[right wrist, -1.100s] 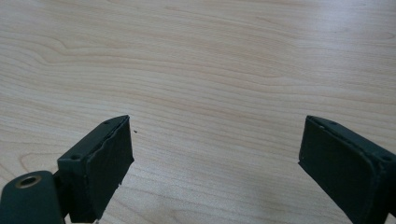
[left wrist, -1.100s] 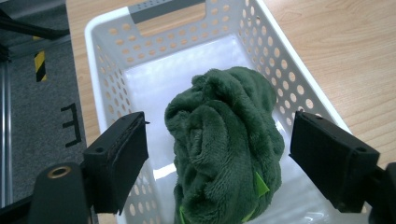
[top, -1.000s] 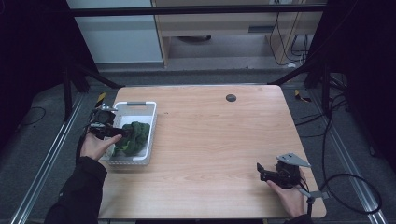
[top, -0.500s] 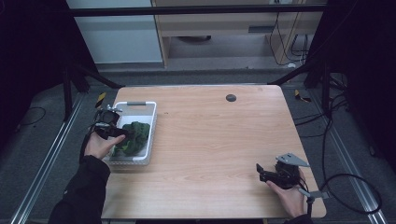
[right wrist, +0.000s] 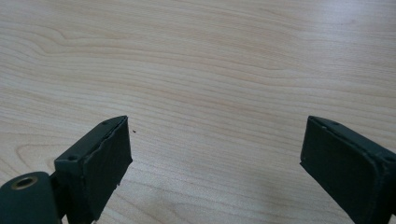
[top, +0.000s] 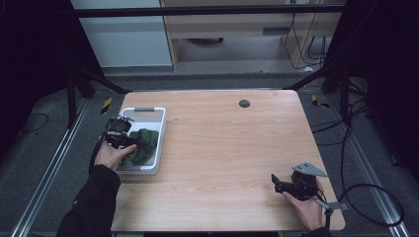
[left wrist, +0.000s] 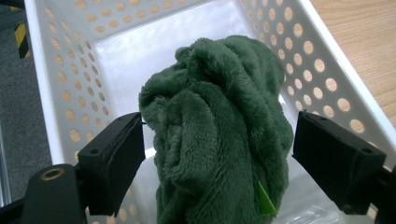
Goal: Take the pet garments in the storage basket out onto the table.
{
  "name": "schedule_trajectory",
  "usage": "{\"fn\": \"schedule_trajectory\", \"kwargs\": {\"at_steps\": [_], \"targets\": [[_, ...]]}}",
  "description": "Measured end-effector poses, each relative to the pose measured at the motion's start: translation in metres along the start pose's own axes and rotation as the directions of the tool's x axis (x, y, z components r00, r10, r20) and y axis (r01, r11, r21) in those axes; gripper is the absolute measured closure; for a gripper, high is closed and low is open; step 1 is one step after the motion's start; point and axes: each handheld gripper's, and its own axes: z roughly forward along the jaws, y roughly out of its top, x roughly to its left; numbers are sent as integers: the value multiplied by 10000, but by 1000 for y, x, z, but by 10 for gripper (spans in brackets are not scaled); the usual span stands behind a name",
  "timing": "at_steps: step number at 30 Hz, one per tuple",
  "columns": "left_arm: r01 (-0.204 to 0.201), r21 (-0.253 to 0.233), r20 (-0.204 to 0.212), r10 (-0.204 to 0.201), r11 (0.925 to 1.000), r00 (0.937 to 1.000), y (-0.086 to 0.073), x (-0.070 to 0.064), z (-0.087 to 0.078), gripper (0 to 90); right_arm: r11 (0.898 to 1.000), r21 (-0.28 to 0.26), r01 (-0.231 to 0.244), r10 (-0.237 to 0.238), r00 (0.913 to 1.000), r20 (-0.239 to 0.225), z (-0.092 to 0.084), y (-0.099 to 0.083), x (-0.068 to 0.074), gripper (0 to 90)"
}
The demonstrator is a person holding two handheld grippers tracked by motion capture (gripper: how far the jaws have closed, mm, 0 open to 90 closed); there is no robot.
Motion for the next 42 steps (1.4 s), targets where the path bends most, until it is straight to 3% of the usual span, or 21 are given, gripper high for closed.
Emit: {"fn": "schedule_trajectory", "kwargs": {"at_steps": [9, 14, 20, 23, 29, 38, 42], "targets": [[22, 322, 9, -22, 9995, 10000, -2, 0, 10, 159, 9999, 125, 58, -58, 10000, -61, 3, 0, 1, 81], [82, 493, 21, -83, 9987, 10000, -3, 0, 15, 202, 9998, 150, 117, -116, 9999, -65, 3, 0, 1, 81], [170, 738, 141, -181, 9971, 9997, -4, 1, 18, 323, 9997, 217, 88, -85, 9999, -128, 3, 0, 2, 81], [182, 843, 93, -191, 9963, 9998, -4, 2, 18, 446, 9997, 189, 184, -182, 9998, -107, 3, 0, 3, 82], [417, 1006, 206, -440, 9941, 9988, -4, 4, 16, 557, 9995, 228, 202, -200, 9997, -110, 4, 0, 2, 82], [365, 950, 330, -397, 9948, 9987, -5, 4, 10, 642, 9996, 235, 157, -153, 9998, -138, 3, 0, 2, 82], [415, 706, 396, -444, 9966, 9982, -5, 6, 1, 662, 9996, 222, 173, -170, 9998, -125, 3, 0, 2, 82]]}}
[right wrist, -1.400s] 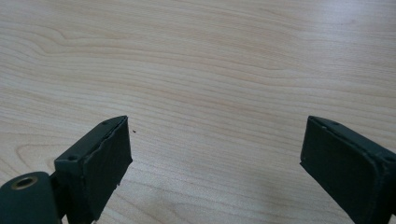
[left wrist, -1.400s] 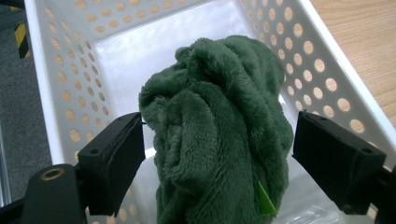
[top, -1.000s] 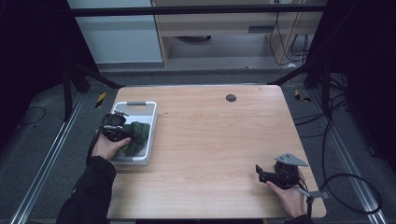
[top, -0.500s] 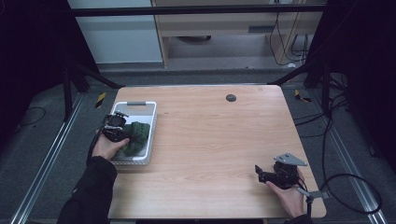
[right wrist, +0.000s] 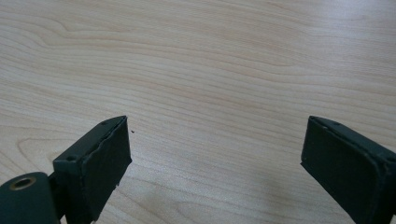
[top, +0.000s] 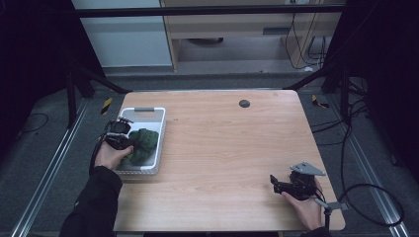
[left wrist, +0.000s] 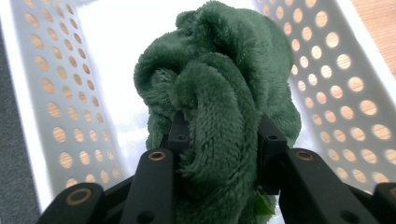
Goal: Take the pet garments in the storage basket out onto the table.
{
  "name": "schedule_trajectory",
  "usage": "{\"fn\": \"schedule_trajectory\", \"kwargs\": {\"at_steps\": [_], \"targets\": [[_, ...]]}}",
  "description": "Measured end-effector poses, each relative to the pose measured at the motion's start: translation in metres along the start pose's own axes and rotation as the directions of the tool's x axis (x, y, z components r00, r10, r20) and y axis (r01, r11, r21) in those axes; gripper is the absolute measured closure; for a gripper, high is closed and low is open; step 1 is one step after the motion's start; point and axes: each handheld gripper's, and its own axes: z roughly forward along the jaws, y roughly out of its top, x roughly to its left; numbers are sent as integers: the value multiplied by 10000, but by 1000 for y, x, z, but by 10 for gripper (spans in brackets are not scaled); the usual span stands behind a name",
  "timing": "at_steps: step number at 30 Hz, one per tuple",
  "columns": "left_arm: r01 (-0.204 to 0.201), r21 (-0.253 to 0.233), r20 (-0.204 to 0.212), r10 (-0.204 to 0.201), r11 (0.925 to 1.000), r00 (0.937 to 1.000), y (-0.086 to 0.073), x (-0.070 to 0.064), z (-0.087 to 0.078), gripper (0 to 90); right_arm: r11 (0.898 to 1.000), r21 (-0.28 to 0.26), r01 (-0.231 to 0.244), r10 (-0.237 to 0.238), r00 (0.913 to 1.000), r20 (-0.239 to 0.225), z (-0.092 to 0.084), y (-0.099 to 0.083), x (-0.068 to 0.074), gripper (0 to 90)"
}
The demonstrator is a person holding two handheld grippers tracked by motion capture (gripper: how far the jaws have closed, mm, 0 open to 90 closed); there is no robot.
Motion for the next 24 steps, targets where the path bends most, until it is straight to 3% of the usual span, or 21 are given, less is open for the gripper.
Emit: {"fn": "schedule_trajectory", "kwargs": {"at_steps": [11, 24], "targets": [[-96, -1038, -132, 83, 9946, 9999, 1, -1, -35, 666, 10000, -25, 26, -26, 10000, 34, 0, 0, 0, 81], [-214, -1777, -250, 172, 9838, 9995, -1, -1, -63, 666, 10000, -38, 55, -55, 10000, 39, 0, 0, 0, 81]]}}
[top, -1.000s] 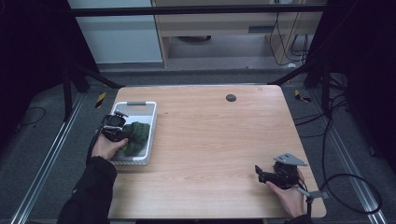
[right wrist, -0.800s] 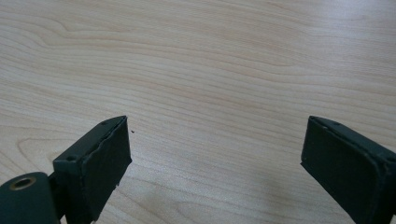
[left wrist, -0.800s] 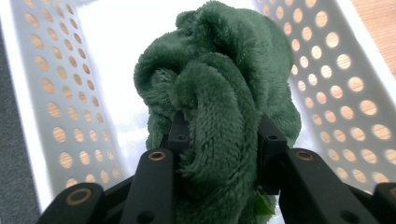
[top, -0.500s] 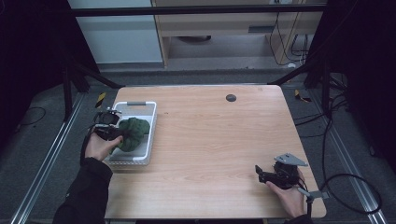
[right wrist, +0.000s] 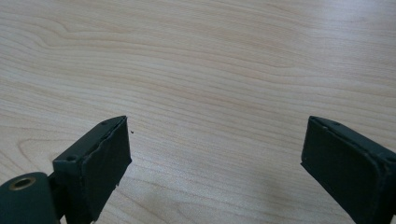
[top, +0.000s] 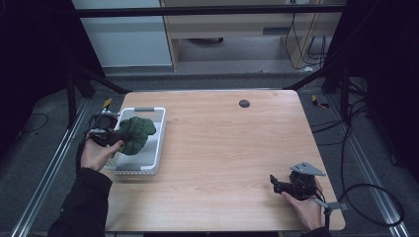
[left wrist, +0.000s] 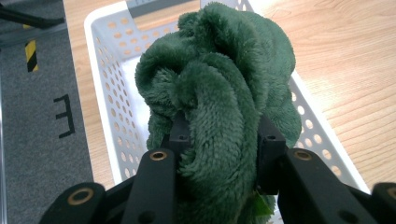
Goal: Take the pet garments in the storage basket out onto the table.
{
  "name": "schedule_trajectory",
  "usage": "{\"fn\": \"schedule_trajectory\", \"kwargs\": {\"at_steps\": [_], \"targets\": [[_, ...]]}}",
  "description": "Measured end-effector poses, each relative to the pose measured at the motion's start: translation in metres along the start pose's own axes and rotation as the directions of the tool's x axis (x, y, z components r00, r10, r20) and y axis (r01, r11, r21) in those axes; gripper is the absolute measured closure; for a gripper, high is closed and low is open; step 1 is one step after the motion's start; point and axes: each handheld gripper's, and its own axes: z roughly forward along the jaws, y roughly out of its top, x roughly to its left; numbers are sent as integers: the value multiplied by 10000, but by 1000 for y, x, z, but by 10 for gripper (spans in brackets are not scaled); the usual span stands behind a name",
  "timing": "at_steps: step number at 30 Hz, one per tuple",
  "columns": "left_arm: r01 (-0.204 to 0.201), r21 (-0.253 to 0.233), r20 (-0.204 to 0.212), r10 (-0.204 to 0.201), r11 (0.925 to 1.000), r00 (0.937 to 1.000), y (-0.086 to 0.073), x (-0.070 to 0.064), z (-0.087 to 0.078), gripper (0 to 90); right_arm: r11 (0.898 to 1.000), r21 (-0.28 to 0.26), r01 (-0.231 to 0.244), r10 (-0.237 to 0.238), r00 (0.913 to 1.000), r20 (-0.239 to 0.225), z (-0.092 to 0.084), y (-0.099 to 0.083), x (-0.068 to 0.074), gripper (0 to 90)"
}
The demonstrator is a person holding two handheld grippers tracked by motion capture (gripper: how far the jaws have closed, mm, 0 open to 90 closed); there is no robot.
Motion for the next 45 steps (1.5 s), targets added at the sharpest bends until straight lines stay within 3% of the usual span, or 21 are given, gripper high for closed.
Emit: {"fn": "schedule_trajectory", "kwargs": {"at_steps": [11, 25, 37, 45], "targets": [[-484, -280, 16, 484, 9984, 9988, 7, -6, -23, 666, 10000, -20, 3, -3, 10000, -8, 0, 0, 0, 80], [-1263, -509, 429, 1285, 9907, 9908, 15, -31, -43, 667, 10000, -64, -29, 29, 10000, -16, -1, 1, 0, 79], [-2084, -781, 768, 2143, 9749, 9737, 24, -61, -56, 667, 9999, -104, -22, 22, 10000, 2, -2, 1, -1, 79], [-2600, -824, 1015, 2677, 9621, 9582, 30, -81, -57, 668, 9999, -141, 17, -17, 10000, 18, -2, 1, -1, 78]]}}
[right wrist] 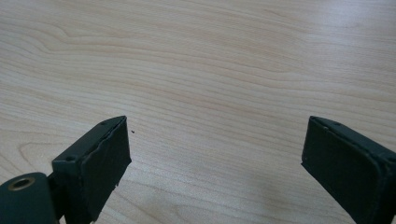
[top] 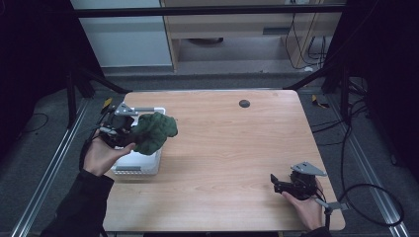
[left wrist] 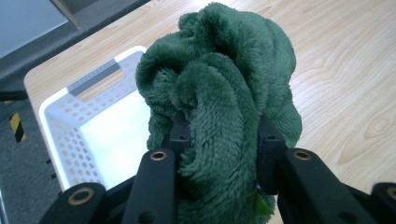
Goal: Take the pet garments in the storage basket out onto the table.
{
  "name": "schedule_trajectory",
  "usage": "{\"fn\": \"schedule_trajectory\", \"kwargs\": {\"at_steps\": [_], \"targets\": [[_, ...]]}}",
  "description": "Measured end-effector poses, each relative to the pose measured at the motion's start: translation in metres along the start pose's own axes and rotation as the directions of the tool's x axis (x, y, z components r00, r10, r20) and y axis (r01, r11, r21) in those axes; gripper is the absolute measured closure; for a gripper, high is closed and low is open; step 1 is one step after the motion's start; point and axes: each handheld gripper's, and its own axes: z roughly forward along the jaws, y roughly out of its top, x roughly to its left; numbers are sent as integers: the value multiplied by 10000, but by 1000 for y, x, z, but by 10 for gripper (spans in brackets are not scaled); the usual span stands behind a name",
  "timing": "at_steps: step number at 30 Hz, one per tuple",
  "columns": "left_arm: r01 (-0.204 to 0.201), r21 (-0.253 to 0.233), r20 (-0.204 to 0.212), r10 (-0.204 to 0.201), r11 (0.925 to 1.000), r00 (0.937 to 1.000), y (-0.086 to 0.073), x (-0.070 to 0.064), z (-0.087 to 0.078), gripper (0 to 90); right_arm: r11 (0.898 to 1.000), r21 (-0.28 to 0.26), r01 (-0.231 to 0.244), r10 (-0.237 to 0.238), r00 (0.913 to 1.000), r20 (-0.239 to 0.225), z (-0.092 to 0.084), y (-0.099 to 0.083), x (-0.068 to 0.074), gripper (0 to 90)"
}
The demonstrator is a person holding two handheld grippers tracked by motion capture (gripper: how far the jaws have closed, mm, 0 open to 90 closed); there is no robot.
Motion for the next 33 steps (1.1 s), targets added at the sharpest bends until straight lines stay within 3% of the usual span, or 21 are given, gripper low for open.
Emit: {"fn": "schedule_trajectory", "kwargs": {"at_steps": [12, 16, 27, 33], "targets": [[-692, -5, 422, 692, 9976, 9967, 15, -25, 10, 668, 10000, -51, 7, -7, 10000, 18, -1, 1, 0, 78], [-1008, 171, 529, 998, 9948, 9936, 18, -32, 16, 668, 10000, -54, 13, -13, 10000, 20, 0, 1, -1, 78], [-1403, 242, 906, 1376, 9898, 9863, 28, -48, 29, 668, 10000, -73, -5, 5, 10000, 4, -1, 1, -1, 78], [-1723, 341, 1140, 1675, 9845, 9793, 33, -57, 36, 668, 10000, -72, -26, 26, 10000, -5, -1, 0, -2, 78]]}}
